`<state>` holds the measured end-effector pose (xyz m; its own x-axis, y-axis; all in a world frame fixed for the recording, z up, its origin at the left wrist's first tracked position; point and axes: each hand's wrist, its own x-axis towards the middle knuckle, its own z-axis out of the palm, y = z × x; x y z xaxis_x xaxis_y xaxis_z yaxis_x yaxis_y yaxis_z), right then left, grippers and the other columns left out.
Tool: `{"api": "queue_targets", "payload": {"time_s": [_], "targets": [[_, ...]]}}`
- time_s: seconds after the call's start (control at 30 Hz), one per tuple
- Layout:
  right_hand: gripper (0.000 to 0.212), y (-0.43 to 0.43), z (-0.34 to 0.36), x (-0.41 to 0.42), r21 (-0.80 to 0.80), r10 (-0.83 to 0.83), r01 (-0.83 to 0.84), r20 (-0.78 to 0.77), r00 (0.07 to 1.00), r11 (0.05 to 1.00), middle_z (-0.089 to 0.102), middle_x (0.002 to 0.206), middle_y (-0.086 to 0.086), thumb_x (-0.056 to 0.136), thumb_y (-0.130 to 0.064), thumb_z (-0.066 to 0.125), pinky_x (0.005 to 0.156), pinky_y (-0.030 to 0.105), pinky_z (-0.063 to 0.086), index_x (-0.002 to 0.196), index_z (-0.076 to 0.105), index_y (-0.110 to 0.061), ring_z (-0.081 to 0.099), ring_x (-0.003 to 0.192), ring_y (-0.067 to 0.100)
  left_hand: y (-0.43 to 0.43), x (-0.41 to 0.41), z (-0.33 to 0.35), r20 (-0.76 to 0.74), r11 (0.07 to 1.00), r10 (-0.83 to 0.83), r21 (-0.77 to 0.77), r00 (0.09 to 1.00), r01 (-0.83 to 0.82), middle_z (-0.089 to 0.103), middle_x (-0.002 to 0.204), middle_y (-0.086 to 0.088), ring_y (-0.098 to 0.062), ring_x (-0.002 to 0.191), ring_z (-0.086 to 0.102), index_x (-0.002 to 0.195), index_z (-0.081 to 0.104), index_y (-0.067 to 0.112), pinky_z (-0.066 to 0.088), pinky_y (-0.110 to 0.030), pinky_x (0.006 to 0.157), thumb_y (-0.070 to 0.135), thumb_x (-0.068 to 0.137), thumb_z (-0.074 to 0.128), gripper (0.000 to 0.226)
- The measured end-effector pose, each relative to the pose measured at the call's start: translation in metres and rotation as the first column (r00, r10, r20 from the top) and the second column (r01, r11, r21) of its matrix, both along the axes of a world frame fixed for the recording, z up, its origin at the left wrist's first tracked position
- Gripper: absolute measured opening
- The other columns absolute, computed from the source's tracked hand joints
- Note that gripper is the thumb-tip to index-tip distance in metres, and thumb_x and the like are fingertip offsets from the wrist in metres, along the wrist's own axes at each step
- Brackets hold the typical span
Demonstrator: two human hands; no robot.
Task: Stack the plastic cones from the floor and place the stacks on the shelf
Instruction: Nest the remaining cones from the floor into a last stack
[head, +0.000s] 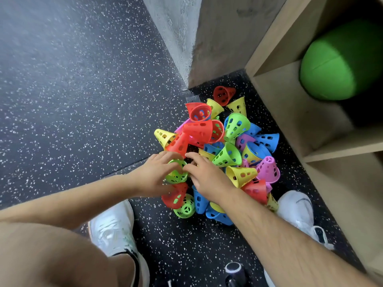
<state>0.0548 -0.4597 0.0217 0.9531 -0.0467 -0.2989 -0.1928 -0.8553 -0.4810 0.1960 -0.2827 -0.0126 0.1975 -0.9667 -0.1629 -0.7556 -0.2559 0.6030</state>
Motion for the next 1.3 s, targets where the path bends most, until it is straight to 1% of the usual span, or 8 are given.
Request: {"api": "queue_targets", "payload": {"time_s": [0.23, 0.37, 0.47, 0.6, 0.8, 0.9, 1.0, 1.3], "targets": [[0.015, 0.001, 0.017, 0.001, 0.181, -0.099, 0.052, 0.261, 0.960, 0.982, 0.051, 0.136, 0.007, 0.100, -0.016, 0.056, 0.096, 0.045, 0.050, 0.112, 0.064, -0.010, 0.053, 0.120, 0.028, 0.002, -0.016, 0.032, -0.430, 0.896, 0.398, -0.010, 0.811, -0.445, 0.036, 0.147, 0.009, -0.003, 0.139, 0.040, 0.142, 0.034, 0.045, 0.034, -0.029, 0.119, 0.061, 0.064, 0.083, 0.094], [0.016, 0.012, 0.025, 0.002, 0.273, -0.118, 0.020, 0.345, 0.931, 0.962, 0.058, 0.122, 0.004, 0.097, -0.014, 0.057, 0.091, 0.039, 0.050, 0.110, 0.065, -0.010, 0.057, 0.109, 0.022, 0.006, -0.024, 0.039, -0.516, 0.799, 0.553, 0.107, 0.654, -0.592, 0.065, 0.126, 0.003, -0.007, 0.104, 0.067, 0.147, 0.033, 0.037, 0.057, -0.035, 0.092, 0.054, 0.070, 0.091, 0.098], [0.025, 0.020, 0.027, -0.002, 0.331, -0.147, 0.047, 0.283, 0.948, 0.942, 0.057, 0.123, -0.001, 0.096, -0.012, 0.055, 0.095, 0.027, 0.046, 0.121, 0.061, -0.011, 0.055, 0.111, 0.013, 0.014, -0.030, 0.039, -0.471, 0.764, 0.605, 0.120, 0.641, -0.634, 0.070, 0.103, 0.007, 0.005, 0.076, 0.064, 0.141, 0.040, 0.030, 0.052, -0.021, 0.072, 0.027, 0.083, 0.087, 0.075], [0.026, 0.025, 0.010, -0.006, 0.301, -0.275, 0.210, 0.193, 0.942, 0.930, 0.055, 0.116, -0.004, 0.096, -0.013, 0.051, 0.091, 0.034, 0.048, 0.122, 0.058, -0.014, 0.053, 0.105, 0.011, 0.028, -0.041, 0.027, -0.460, 0.634, 0.720, 0.132, 0.519, -0.762, 0.064, 0.104, 0.006, 0.006, 0.070, 0.058, 0.140, 0.036, 0.036, 0.049, -0.015, 0.067, 0.015, 0.087, 0.081, 0.073], [0.030, 0.039, -0.009, 0.005, 0.209, -0.317, 0.289, 0.116, 0.941, 0.934, 0.054, 0.118, 0.000, 0.097, -0.014, 0.051, 0.091, 0.039, 0.050, 0.126, 0.058, -0.017, 0.053, 0.107, 0.017, 0.048, -0.064, 0.004, -0.503, 0.568, 0.750, 0.160, 0.429, -0.807, 0.063, 0.115, 0.011, 0.009, 0.095, 0.060, 0.145, 0.034, 0.034, 0.045, -0.018, 0.090, 0.008, 0.088, 0.078, 0.077], [0.038, 0.047, -0.010, 0.016, 0.117, -0.277, 0.261, 0.161, 0.947, 0.958, 0.047, 0.109, 0.001, 0.098, -0.015, 0.052, 0.083, 0.039, 0.051, 0.136, 0.054, -0.021, 0.051, 0.098, 0.021, 0.047, -0.068, -0.004, -0.518, 0.566, 0.749, 0.177, 0.413, -0.805, 0.063, 0.112, 0.012, 0.017, 0.088, 0.059, 0.144, 0.036, 0.031, 0.040, -0.002, 0.079, 0.010, 0.089, 0.079, 0.073], [0.047, 0.051, -0.011, 0.029, -0.001, -0.212, 0.213, 0.092, 0.973, 0.977, 0.040, 0.108, 0.002, 0.101, -0.021, 0.051, 0.080, 0.038, 0.051, 0.147, 0.043, -0.024, 0.048, 0.097, 0.022, 0.045, -0.065, -0.007, -0.518, 0.553, 0.757, 0.182, 0.399, -0.813, 0.064, 0.110, 0.012, 0.017, 0.086, 0.059, 0.145, 0.037, 0.031, 0.041, -0.001, 0.074, 0.011, 0.089, 0.079, 0.073], [0.015, 0.055, -0.016, 0.043, -0.103, -0.240, 0.252, 0.110, 0.964, 0.962, 0.040, 0.106, 0.003, 0.101, -0.027, 0.054, 0.081, 0.044, 0.051, 0.110, 0.059, -0.017, 0.043, 0.100, 0.022, 0.059, -0.055, -0.020, -0.551, 0.526, 0.743, 0.128, 0.381, -0.841, 0.064, 0.116, 0.017, 0.005, 0.102, 0.062, 0.139, 0.042, 0.037, 0.044, -0.008, 0.087, 0.017, 0.086, 0.084, 0.070]]}}
